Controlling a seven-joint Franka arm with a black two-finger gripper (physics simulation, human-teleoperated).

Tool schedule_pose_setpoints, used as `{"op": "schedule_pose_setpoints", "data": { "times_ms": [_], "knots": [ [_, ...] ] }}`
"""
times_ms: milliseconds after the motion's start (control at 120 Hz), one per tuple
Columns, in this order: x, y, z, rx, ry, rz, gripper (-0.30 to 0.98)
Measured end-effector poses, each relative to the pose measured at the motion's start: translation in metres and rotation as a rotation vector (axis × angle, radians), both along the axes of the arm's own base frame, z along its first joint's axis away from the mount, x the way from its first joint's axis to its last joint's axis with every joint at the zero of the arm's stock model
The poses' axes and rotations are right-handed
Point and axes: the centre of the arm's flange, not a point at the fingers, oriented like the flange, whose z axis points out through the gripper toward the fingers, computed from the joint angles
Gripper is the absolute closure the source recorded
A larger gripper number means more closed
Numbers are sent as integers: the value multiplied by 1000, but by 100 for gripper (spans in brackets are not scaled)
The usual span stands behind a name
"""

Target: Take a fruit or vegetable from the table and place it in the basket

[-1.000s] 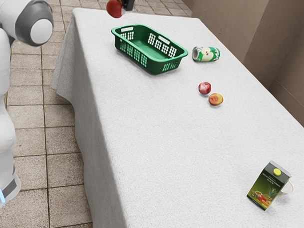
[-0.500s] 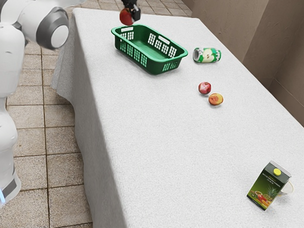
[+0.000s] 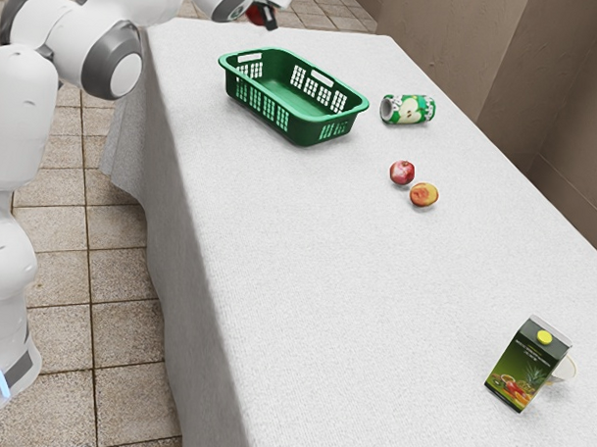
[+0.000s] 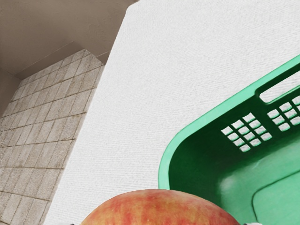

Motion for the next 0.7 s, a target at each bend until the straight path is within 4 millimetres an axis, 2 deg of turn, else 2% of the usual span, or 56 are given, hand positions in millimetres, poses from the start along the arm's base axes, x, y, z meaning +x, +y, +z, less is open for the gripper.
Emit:
{"op": "schedule_pose_setpoints", "data": {
  "times_ms": [50, 150, 417, 450, 483, 525, 567, 600, 700],
  "knots": [
    [0, 1, 1, 3, -14, -5, 19],
    [-3, 4, 3, 7, -33, -10, 10],
    [-2, 3, 7, 24, -42, -31, 3],
    [-4, -2, 17, 22, -49, -34, 2],
    [-9, -20, 44, 6, -56, -41, 2],
    [-19, -64, 94, -57, -48, -64, 2],
    [-31, -106, 122, -173, -1, -83, 2],
    [-34, -136, 124, -281, 67, -100, 2],
    [-28, -217, 99, -520, 316, -158, 2]
  ]
}}
